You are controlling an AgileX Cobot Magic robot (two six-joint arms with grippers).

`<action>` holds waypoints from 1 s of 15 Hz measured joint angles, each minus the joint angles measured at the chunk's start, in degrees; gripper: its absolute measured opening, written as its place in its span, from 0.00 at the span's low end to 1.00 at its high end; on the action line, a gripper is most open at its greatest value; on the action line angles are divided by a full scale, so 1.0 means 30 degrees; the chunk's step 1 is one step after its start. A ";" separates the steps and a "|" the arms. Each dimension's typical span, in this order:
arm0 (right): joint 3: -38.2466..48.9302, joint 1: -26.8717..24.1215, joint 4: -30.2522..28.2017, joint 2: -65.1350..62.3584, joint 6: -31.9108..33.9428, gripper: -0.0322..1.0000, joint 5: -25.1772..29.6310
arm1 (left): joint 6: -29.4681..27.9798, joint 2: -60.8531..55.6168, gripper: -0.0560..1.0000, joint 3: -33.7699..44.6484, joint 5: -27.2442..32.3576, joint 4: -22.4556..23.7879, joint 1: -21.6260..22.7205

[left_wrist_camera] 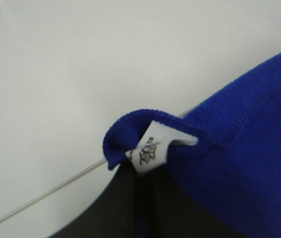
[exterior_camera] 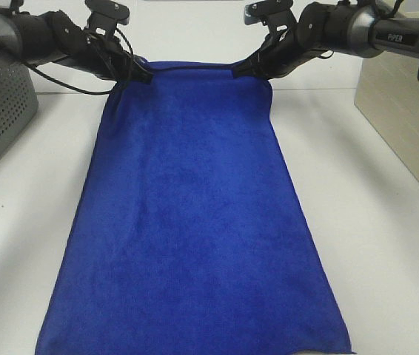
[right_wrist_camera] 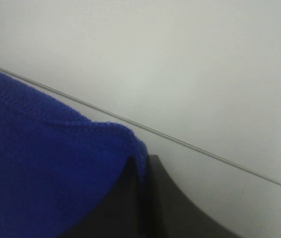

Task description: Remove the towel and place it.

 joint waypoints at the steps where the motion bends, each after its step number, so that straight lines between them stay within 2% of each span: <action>1: 0.0000 0.0000 0.0000 0.0229 0.0000 0.05 -0.0095 | 0.0000 0.0191 0.08 0.0000 -0.0153 0.0038 0.0000; 11: 0.0000 0.0000 0.0019 0.0688 0.0000 0.05 -0.0879 | 0.0000 0.1108 0.09 0.0000 -0.1681 0.0191 0.0000; 13: 0.0000 0.0000 0.0019 0.0688 0.0000 0.09 -0.0917 | 0.0000 0.1108 0.15 0.0000 -0.1814 0.0191 0.0000; 15: 0.0000 0.0000 0.0019 0.0764 0.0000 0.21 -0.1070 | 0.0000 0.1108 0.27 0.0000 -0.2024 0.0229 0.0000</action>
